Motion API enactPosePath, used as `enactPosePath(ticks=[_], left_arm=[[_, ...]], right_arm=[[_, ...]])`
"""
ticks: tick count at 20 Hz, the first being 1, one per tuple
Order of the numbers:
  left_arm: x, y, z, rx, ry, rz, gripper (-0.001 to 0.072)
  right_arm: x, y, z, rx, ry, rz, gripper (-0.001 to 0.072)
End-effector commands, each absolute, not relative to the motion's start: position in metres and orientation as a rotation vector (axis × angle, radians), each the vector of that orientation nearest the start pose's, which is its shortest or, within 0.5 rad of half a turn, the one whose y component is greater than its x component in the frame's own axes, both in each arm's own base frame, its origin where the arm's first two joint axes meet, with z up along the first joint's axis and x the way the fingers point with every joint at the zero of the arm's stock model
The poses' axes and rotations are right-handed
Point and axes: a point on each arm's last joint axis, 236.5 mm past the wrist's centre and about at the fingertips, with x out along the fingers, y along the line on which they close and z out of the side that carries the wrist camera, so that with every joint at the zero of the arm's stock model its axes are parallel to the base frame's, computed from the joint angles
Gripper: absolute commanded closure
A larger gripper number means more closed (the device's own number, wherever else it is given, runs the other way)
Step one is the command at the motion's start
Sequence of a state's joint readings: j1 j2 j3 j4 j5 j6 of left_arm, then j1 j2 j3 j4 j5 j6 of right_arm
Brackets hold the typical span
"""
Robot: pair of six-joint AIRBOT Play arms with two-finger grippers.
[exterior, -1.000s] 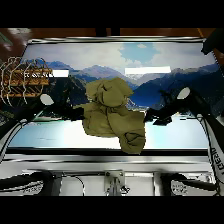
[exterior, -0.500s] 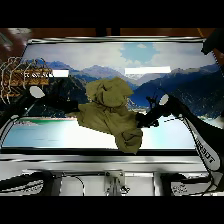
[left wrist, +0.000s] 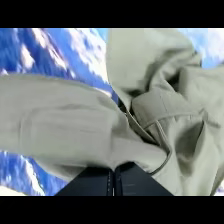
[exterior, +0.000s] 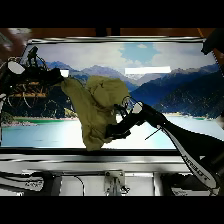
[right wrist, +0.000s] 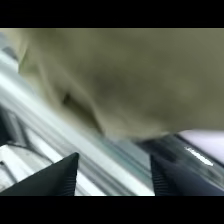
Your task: Fold the shirts.
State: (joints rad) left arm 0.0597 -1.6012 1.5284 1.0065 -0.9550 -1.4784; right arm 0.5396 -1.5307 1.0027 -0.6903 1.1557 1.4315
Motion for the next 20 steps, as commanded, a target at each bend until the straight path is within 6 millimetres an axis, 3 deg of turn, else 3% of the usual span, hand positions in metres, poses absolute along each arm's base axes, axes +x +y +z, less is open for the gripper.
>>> enactPosePath(ticks=[1, 2, 3, 4, 6, 7, 9, 11, 13, 15, 16, 18, 20], left_arm=[[0.541, -0.052, 0.033, -0.528, 1.066, -0.227, 0.0635], [0.529, -0.052, 0.023, -0.528, 1.145, -0.248, 0.0401], [0.514, -0.051, 0.018, -0.531, 1.217, -0.265, 0.0084], [0.496, -0.050, 0.016, -0.521, 1.286, -0.293, 0.0036], [0.460, -0.050, 0.023, -0.486, 1.406, -0.347, 0.0050], [0.446, -0.051, 0.031, -0.466, 1.438, -0.359, 0.0060], [0.418, -0.068, 0.042, -0.448, 1.462, -0.386, 0.0075], [0.380, -0.094, 0.028, -0.442, 1.499, -0.399, 0.0072], [0.337, -0.117, -0.006, -0.456, 1.550, -0.385, 0.0025], [0.303, -0.138, -0.037, -0.503, 1.604, -0.391, -0.0009], [0.293, -0.147, -0.049, -0.525, 1.627, -0.391, -0.0009], [0.282, -0.156, -0.070, -0.522, 1.645, -0.377, -0.0010], [0.290, -0.163, -0.077, -0.512, 1.605, -0.369, -0.0009]], right_arm=[[0.238, 0.348, -0.017, 0.513, 1.610, 0.900, 0.0142], [0.266, 0.335, -0.003, 0.527, 1.534, 0.875, 0.0142], [0.304, 0.313, 0.012, 0.535, 1.434, 0.823, 0.0142], [0.344, 0.285, 0.026, 0.547, 1.334, 0.748, 0.0142], [0.424, 0.216, 0.051, 0.557, 1.143, 0.542, 0.0144], [0.453, 0.181, 0.058, 0.542, 1.085, 0.446, 0.0143], [0.483, 0.145, 0.058, 0.497, 1.072, 0.360, 0.0143], [0.502, 0.142, 0.045, 0.485, 1.102, 0.345, 0.0143], [0.514, 0.154, 0.021, 0.510, 1.162, 0.360, 0.0143], [0.514, 0.169, -0.010, 0.511, 1.262, 0.379, 0.0141], [0.511, 0.175, -0.025, 0.502, 1.310, 0.393, 0.0140], [0.507, 0.187, -0.049, 0.495, 1.376, 0.412, 0.0051], [0.510, 0.196, -0.061, 0.535, 1.396, 0.424, 0.0051]])
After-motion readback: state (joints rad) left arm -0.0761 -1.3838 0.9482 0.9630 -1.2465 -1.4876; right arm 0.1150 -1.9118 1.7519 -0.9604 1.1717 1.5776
